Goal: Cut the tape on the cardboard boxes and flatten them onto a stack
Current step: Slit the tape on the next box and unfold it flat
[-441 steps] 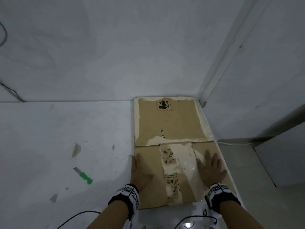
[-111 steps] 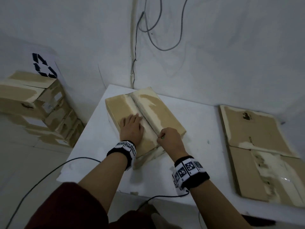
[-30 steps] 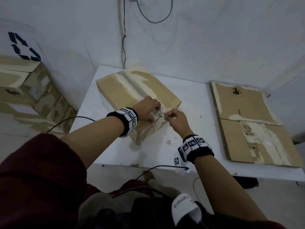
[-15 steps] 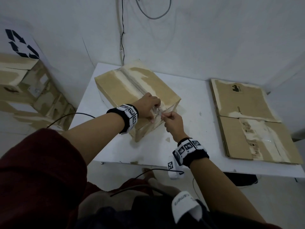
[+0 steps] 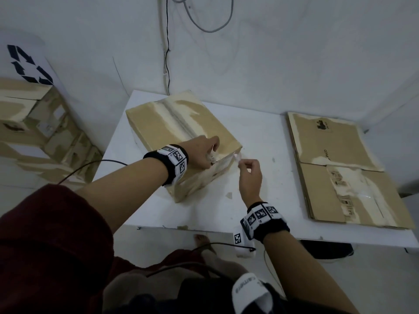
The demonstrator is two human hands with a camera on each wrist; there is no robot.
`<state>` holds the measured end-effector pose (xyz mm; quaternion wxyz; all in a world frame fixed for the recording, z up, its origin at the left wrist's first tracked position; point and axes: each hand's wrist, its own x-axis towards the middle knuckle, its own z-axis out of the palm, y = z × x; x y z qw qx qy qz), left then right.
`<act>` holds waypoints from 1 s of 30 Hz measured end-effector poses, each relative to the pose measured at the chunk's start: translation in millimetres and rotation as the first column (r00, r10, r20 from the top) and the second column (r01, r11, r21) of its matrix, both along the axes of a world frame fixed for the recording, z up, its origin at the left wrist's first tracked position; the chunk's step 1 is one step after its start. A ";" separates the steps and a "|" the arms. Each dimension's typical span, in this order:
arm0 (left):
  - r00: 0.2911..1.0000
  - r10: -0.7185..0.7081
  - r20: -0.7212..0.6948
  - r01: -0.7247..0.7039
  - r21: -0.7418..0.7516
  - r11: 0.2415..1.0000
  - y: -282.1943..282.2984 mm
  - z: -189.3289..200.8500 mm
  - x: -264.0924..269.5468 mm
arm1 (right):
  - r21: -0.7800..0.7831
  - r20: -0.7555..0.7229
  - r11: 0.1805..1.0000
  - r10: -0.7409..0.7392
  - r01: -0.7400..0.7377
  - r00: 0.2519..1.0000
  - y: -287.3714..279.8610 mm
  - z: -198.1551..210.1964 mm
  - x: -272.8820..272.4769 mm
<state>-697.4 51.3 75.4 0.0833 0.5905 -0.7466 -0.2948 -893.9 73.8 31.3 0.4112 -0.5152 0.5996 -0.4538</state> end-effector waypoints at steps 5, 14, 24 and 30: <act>0.996 -0.038 0.084 0.043 -0.050 0.998 21.8 6.9 6.1 | -0.105 -0.071 0.967 0.225 -0.232 0.972 -2.7 1.5 14.1; 0.876 0.250 0.413 -0.205 -0.151 0.967 56.3 12.6 -24.4 | -0.160 -0.182 0.931 0.298 -0.327 0.937 11.1 -5.0 32.2; 0.416 0.731 -0.541 -0.628 0.410 0.661 47.1 0.5 3.2 | -0.213 -0.183 0.936 0.244 -0.281 0.952 22.2 -7.7 23.8; 0.163 0.803 -0.573 -0.767 0.439 0.468 48.5 -27.5 -6.8 | -0.157 -0.277 0.871 0.413 -0.465 0.867 39.5 -7.7 24.9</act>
